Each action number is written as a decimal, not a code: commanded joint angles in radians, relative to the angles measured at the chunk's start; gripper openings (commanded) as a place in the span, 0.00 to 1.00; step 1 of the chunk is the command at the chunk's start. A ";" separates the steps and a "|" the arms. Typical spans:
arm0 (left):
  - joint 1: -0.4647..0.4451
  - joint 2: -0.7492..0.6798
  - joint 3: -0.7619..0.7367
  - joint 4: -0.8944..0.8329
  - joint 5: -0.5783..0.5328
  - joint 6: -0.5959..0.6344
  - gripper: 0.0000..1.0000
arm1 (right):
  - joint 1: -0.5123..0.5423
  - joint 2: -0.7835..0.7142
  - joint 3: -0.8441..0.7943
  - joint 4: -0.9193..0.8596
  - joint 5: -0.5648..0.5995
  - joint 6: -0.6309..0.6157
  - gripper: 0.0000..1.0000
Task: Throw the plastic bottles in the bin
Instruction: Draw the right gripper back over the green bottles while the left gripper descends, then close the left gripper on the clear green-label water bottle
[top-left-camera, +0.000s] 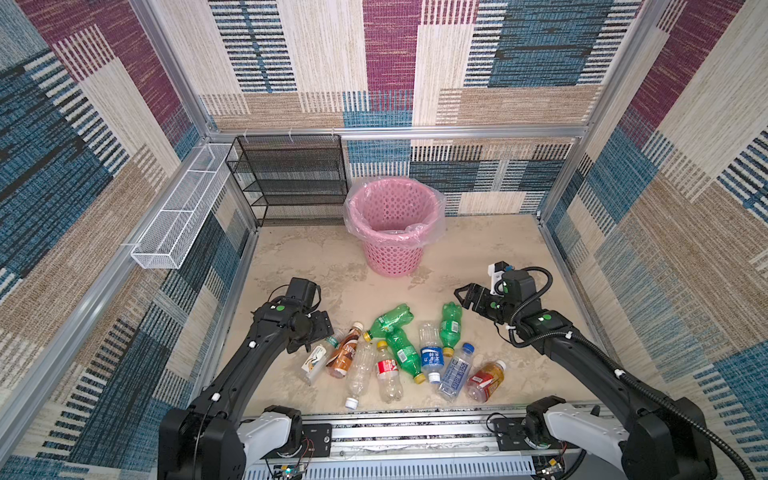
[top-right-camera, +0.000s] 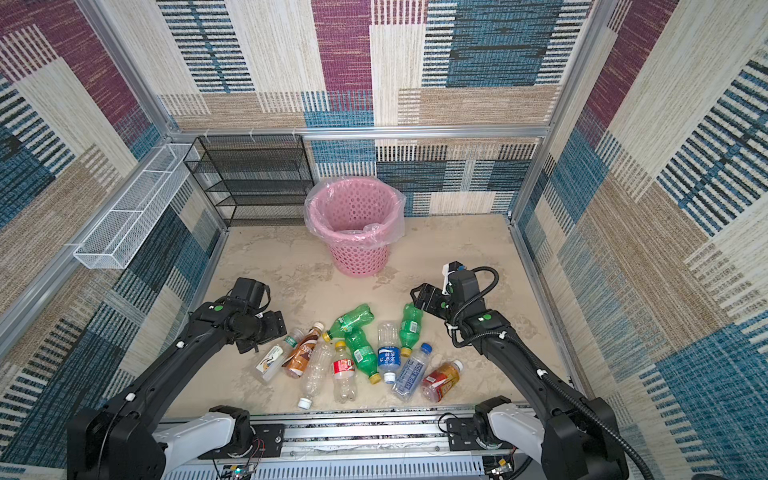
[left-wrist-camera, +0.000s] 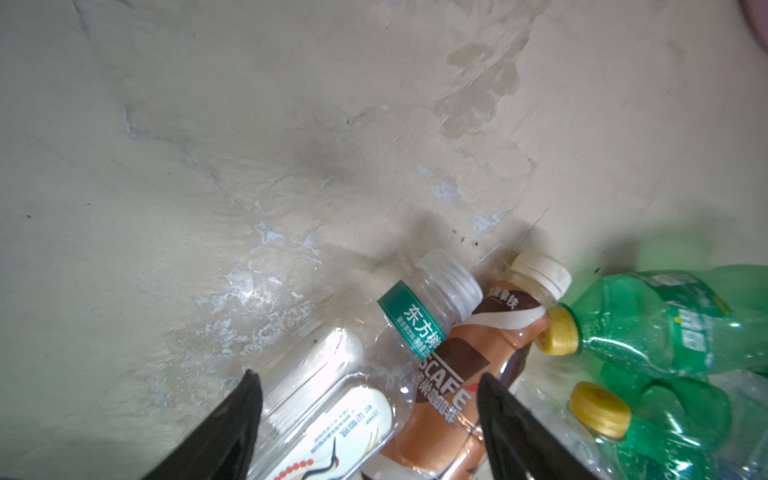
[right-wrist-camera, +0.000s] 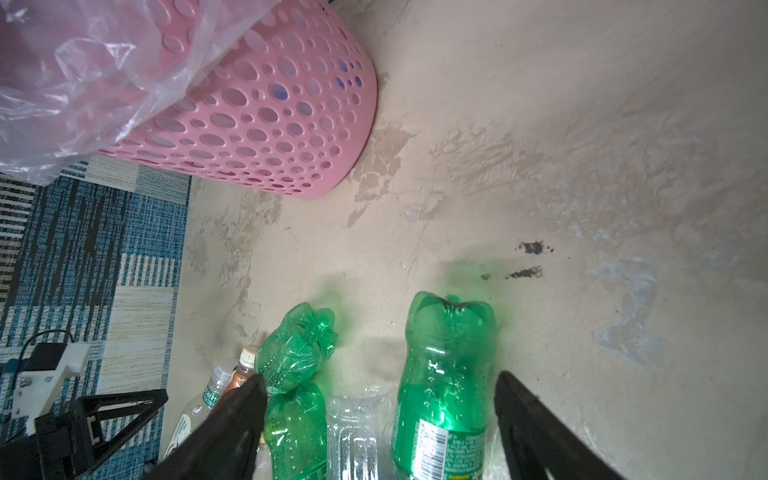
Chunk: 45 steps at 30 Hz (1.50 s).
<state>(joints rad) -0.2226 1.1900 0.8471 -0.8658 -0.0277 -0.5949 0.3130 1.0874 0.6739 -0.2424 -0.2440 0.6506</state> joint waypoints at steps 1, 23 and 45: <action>-0.030 0.047 0.016 -0.081 -0.048 -0.021 0.85 | 0.001 -0.004 -0.007 0.046 -0.011 0.008 0.87; -0.099 0.126 -0.016 -0.150 -0.100 -0.077 0.89 | 0.001 -0.005 -0.032 0.063 -0.001 0.001 0.87; -0.107 0.166 -0.042 -0.125 -0.055 -0.149 0.73 | 0.001 0.005 -0.031 0.065 -0.001 -0.001 0.89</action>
<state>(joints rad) -0.3302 1.3552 0.8135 -0.9920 -0.1001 -0.7116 0.3138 1.0893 0.6407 -0.2070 -0.2436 0.6498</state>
